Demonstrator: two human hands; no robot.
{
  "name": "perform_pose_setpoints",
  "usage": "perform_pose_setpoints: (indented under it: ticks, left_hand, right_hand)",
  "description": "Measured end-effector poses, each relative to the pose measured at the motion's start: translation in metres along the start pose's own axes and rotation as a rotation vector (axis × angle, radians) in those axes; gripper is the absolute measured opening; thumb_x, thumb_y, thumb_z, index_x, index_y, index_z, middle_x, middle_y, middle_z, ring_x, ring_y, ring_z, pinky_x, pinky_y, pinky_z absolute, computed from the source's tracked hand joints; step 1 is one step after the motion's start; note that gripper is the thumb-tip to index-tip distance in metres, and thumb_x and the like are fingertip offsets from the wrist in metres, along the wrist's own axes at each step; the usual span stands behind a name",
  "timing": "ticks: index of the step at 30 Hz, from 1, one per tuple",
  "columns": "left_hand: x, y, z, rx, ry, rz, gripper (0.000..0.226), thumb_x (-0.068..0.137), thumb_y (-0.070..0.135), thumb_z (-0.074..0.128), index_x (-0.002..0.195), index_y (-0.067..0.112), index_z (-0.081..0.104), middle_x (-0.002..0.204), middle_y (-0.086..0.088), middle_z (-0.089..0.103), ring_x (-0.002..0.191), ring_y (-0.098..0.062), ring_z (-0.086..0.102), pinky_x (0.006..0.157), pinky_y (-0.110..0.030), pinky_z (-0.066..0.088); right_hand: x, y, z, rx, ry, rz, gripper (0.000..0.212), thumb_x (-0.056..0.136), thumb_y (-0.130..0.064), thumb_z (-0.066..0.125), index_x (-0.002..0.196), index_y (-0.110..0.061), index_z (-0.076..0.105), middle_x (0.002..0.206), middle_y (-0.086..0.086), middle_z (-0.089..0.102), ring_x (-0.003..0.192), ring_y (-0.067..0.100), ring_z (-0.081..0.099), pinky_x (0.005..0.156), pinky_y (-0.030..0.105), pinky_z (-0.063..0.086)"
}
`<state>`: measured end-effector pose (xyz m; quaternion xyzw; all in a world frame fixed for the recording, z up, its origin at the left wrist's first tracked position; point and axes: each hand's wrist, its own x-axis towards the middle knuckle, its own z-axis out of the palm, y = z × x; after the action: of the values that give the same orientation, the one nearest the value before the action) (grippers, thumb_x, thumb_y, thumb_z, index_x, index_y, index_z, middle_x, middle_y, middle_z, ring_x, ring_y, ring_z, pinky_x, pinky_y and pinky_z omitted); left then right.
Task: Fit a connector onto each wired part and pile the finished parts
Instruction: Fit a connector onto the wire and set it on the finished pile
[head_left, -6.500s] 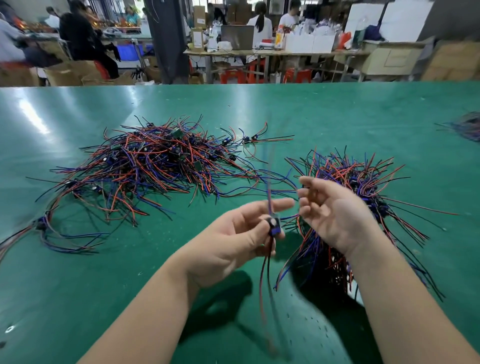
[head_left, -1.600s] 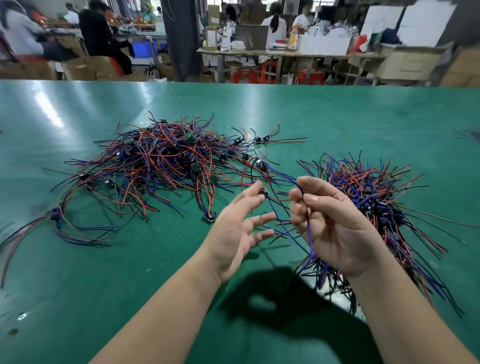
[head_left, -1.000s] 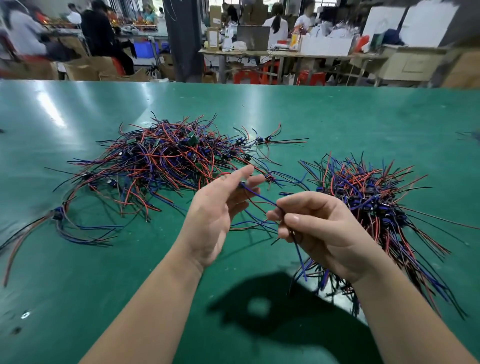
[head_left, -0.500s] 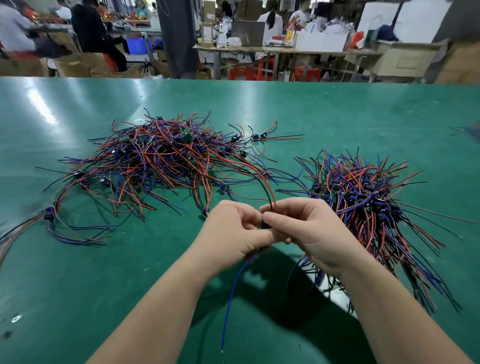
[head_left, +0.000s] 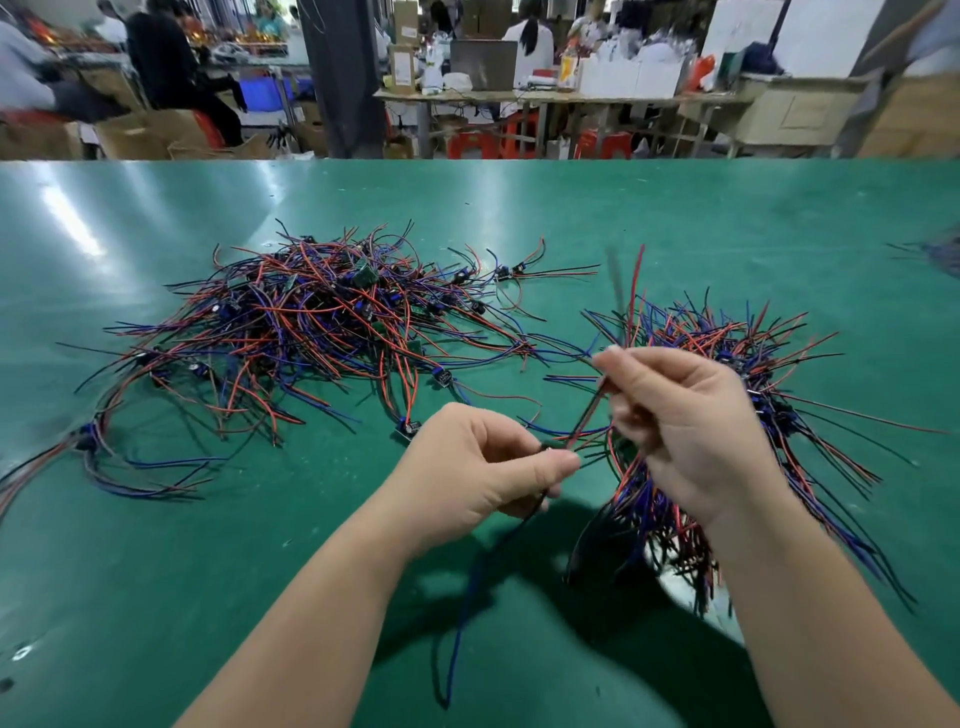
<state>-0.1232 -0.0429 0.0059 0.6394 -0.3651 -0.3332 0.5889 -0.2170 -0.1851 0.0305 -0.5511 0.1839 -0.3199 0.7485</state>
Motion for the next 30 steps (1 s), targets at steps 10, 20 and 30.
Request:
perform_pose_setpoints:
  ticks: [10, 20, 30]
  left_hand:
    - [-0.006, 0.001, -0.003, 0.108, -0.289, -0.112, 0.025, 0.082, 0.021, 0.073, 0.059, 0.017, 0.065, 0.056, 0.000, 0.056, 0.055, -0.013, 0.053, 0.059, -0.021, 0.046]
    - [-0.005, 0.004, -0.007, -0.487, -0.277, 0.020, 0.016, 0.071, 0.029, 0.081, 0.084, 0.028, 0.072, 0.079, -0.008, 0.072, 0.066, -0.012, 0.065, 0.070, -0.024, 0.055]
    - [0.001, 0.004, 0.006, -0.458, 0.241, 0.188, 0.027, 0.061, 0.015, 0.083, 0.057, 0.023, 0.058, 0.056, -0.003, 0.066, 0.042, -0.007, 0.055, 0.046, -0.017, 0.047]
  right_hand:
    - [0.004, -0.015, -0.014, 0.152, 0.150, -0.002, 0.014, 0.068, -0.016, 0.070, 0.077, -0.006, 0.066, 0.059, 0.002, 0.063, 0.045, 0.007, 0.057, 0.041, 0.013, 0.043]
    - [0.007, -0.009, -0.017, 0.128, -0.088, 0.038, 0.023, 0.100, -0.012, 0.040, 0.109, -0.015, 0.060, 0.080, 0.005, 0.070, 0.053, 0.012, 0.060, 0.046, 0.016, 0.047]
    - [-0.008, 0.017, 0.012, 0.052, -0.337, 0.029, 0.023, 0.064, -0.009, 0.070, 0.087, -0.009, 0.073, 0.071, 0.004, 0.071, 0.060, 0.010, 0.065, 0.056, 0.015, 0.049]
